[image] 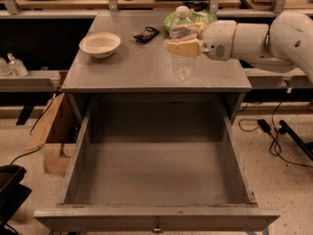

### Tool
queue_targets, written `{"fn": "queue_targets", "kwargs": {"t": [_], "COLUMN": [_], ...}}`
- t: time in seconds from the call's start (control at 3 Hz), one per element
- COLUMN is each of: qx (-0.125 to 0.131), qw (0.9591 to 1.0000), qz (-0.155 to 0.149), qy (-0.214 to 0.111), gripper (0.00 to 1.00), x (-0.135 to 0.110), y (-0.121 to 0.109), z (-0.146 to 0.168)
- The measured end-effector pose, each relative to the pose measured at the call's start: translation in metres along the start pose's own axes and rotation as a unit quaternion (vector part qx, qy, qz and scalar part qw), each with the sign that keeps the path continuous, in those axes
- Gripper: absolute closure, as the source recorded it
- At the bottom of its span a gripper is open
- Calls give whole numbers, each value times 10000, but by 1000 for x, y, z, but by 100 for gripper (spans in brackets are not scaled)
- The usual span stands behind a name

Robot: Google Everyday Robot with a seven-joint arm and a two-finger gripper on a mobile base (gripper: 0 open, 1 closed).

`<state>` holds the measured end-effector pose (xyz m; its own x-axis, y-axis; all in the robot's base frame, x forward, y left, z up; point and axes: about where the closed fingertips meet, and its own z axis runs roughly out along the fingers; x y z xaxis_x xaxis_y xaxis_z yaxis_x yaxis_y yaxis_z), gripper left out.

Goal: Place water bottle into top drawer

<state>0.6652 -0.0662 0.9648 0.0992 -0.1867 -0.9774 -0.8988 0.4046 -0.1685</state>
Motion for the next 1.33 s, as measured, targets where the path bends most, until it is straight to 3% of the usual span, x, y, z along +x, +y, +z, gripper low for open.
{"fn": "queue_targets", "kwargs": {"t": [0.33,0.67,1.33], "qx": [-7,-75,-722], "qw": [10000,9998,9950], "qz": [7,144,513], "qy": [-5,-117,-471], "gripper": [100,100,100], "x": [0,20,131], "y": [1,19,134], "z": [1,5,38]}}
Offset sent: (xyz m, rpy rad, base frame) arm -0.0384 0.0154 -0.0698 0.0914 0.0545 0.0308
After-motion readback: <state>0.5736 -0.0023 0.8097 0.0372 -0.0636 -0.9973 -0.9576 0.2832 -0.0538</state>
